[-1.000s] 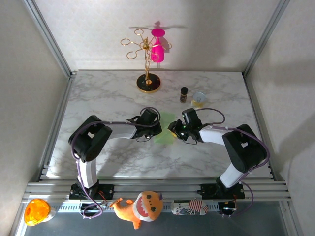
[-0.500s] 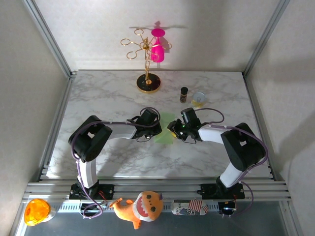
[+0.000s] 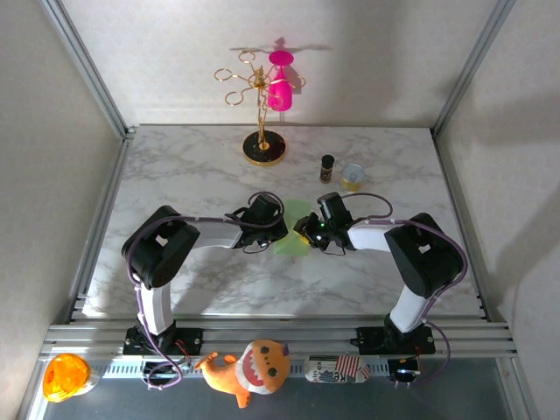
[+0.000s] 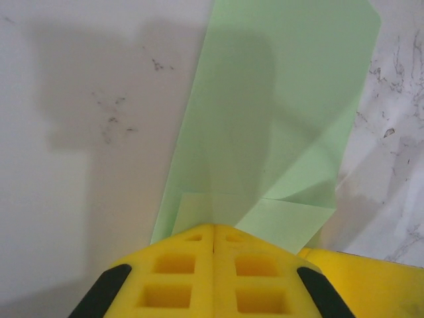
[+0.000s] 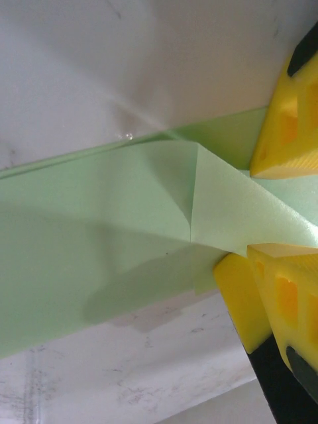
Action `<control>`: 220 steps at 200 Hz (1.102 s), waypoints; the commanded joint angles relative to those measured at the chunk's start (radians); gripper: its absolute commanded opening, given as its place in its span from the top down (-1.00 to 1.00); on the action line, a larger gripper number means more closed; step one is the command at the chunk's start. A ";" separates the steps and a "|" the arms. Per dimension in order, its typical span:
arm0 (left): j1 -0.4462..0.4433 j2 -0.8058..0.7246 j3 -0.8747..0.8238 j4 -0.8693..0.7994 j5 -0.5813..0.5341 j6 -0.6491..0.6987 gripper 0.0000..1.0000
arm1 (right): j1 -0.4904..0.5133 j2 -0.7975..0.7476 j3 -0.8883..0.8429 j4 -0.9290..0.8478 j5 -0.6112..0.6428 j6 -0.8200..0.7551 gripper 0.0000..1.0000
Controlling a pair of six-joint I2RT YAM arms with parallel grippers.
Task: Fold a paper plane with a square sheet of paper (pick it up from the middle)
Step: Pick up the paper from the center of the table.
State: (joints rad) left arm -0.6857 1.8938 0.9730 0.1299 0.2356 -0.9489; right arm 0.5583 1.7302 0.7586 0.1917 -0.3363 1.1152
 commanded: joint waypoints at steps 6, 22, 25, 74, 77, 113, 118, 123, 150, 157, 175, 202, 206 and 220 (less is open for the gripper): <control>-0.002 0.003 -0.043 -0.025 0.017 -0.031 1.00 | 0.009 0.019 0.024 0.034 -0.029 -0.014 0.36; -0.002 0.000 -0.049 -0.012 0.027 -0.043 1.00 | 0.009 0.020 0.019 0.055 -0.040 -0.015 0.37; 0.000 -0.001 -0.051 -0.010 0.029 -0.044 1.00 | 0.009 0.018 0.019 0.059 -0.041 -0.015 0.38; 0.005 -0.018 -0.066 0.007 0.033 -0.065 1.00 | 0.009 0.007 -0.014 0.101 -0.042 -0.014 0.44; 0.006 -0.017 -0.067 0.008 0.034 -0.064 1.00 | 0.009 0.007 -0.014 0.104 -0.042 -0.014 0.45; 0.005 -0.024 -0.074 0.013 0.036 -0.070 1.00 | 0.010 0.023 -0.021 0.120 -0.029 -0.019 0.57; 0.005 -0.023 -0.074 0.014 0.037 -0.071 1.00 | 0.009 0.023 -0.023 0.121 -0.021 -0.021 0.58; 0.004 -0.024 -0.074 0.014 0.037 -0.073 1.00 | 0.010 0.024 -0.025 0.122 -0.015 -0.024 0.59; 0.006 -0.029 -0.074 0.017 0.042 -0.073 1.00 | 0.009 0.029 -0.022 0.127 -0.006 -0.044 0.63; 0.006 -0.030 -0.074 0.019 0.044 -0.073 1.00 | 0.009 0.029 -0.022 0.132 -0.006 -0.047 0.64; 0.006 -0.035 -0.073 0.021 0.050 -0.077 1.00 | 0.010 0.035 -0.021 0.137 -0.002 -0.056 0.70; 0.008 -0.054 -0.077 0.033 0.063 -0.087 0.97 | 0.009 0.041 -0.019 0.150 0.002 -0.063 0.80; 0.009 -0.058 -0.078 0.033 0.065 -0.087 0.96 | 0.009 0.038 -0.019 0.153 0.002 -0.064 0.81; 0.020 -0.084 -0.084 0.036 0.069 -0.091 0.91 | 0.010 0.025 -0.021 0.157 0.010 -0.080 0.88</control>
State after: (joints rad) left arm -0.6827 1.8660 0.9104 0.1970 0.2806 -1.0229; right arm 0.5591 1.7515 0.7460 0.3161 -0.3592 1.0698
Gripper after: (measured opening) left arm 0.046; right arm 0.084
